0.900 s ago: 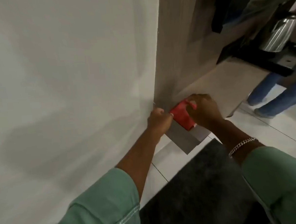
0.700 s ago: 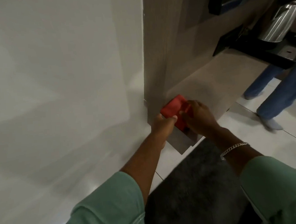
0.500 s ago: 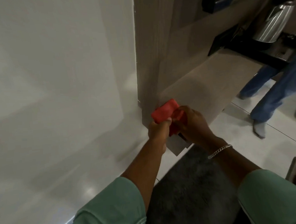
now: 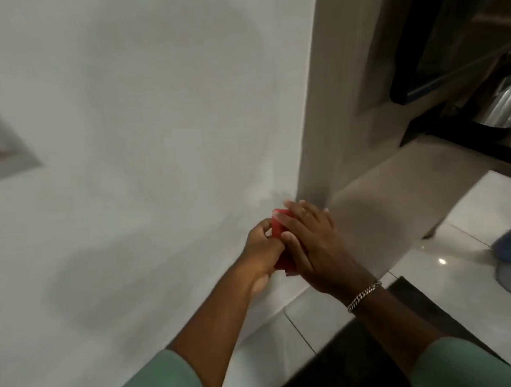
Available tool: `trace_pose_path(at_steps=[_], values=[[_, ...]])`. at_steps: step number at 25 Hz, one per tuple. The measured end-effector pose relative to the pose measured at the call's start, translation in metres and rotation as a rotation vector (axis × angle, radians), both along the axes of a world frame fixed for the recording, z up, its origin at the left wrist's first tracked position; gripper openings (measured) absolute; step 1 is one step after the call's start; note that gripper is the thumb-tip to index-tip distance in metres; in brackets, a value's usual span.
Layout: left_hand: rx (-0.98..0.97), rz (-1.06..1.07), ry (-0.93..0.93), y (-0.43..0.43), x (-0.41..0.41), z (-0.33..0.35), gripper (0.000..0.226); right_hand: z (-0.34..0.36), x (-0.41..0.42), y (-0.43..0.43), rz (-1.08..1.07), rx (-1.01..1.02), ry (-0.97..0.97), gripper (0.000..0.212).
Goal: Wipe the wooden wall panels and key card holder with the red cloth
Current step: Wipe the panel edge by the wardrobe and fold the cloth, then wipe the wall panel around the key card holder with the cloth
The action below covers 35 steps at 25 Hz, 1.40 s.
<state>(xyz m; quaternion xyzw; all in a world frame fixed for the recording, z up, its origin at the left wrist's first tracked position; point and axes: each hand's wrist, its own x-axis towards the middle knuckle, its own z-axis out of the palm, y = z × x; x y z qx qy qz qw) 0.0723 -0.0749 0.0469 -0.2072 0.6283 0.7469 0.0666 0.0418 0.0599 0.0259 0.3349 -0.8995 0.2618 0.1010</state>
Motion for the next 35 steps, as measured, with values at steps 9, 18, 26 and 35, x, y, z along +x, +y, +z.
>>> trace_pose_path(at_steps=[9, 18, 26, 35], values=[[0.021, -0.039, 0.291, -0.148, 0.166, 0.158, 0.041, 0.122, 0.116, -0.146, 0.304, -0.171, 0.335, 0.074], [-0.7, 0.635, 1.002, -0.268, 0.35, 0.315, 0.047, 0.251, 0.236, -0.306, 0.307, -0.714, 0.499, 0.085], [-2.158, 0.701, 0.529, -0.416, 0.412, 0.288, 0.064, 0.248, 0.266, -0.38, 0.328, -0.569, 0.622, 0.079], [-2.547, 0.92, 0.439, -0.466, 0.389, 0.262, 0.074, 0.237, 0.221, -0.404, 0.34, -0.562, 0.944, 0.062]])
